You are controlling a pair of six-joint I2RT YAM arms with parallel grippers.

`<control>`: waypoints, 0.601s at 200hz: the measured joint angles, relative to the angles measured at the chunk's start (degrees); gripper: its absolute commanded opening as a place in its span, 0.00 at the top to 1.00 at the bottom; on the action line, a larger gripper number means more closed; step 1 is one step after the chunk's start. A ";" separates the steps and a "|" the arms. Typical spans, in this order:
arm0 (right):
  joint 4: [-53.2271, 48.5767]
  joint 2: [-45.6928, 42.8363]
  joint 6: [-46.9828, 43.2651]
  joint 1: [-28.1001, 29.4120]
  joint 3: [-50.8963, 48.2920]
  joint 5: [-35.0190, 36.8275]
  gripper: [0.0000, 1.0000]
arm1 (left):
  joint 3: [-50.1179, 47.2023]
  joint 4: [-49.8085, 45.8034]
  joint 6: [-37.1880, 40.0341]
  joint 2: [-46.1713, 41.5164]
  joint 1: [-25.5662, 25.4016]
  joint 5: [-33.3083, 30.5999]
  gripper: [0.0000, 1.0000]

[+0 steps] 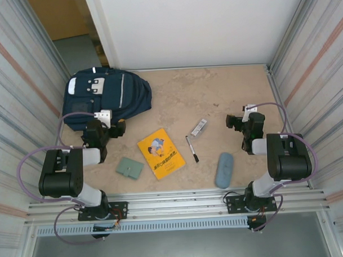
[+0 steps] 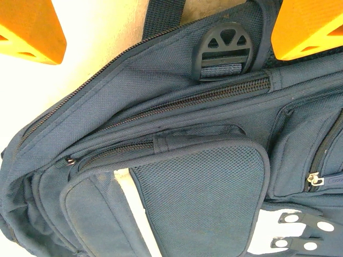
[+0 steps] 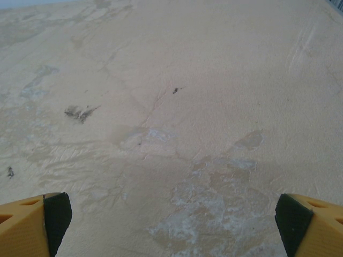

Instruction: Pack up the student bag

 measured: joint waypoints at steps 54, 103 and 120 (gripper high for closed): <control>-0.24 -0.22 0.00 0.33 0.00 0.79 0.01 | 0.39 -10.08 -1.18 -9.73 -2.93 -9.35 0.01; -35.93 -7.23 8.26 1.44 23.23 2.29 0.01 | 8.79 -26.91 -0.85 -25.66 -16.87 -19.96 0.01; -40.83 -8.76 13.42 -0.28 32.00 -3.48 0.01 | 12.90 -32.39 -0.28 -27.80 -21.24 -21.03 0.01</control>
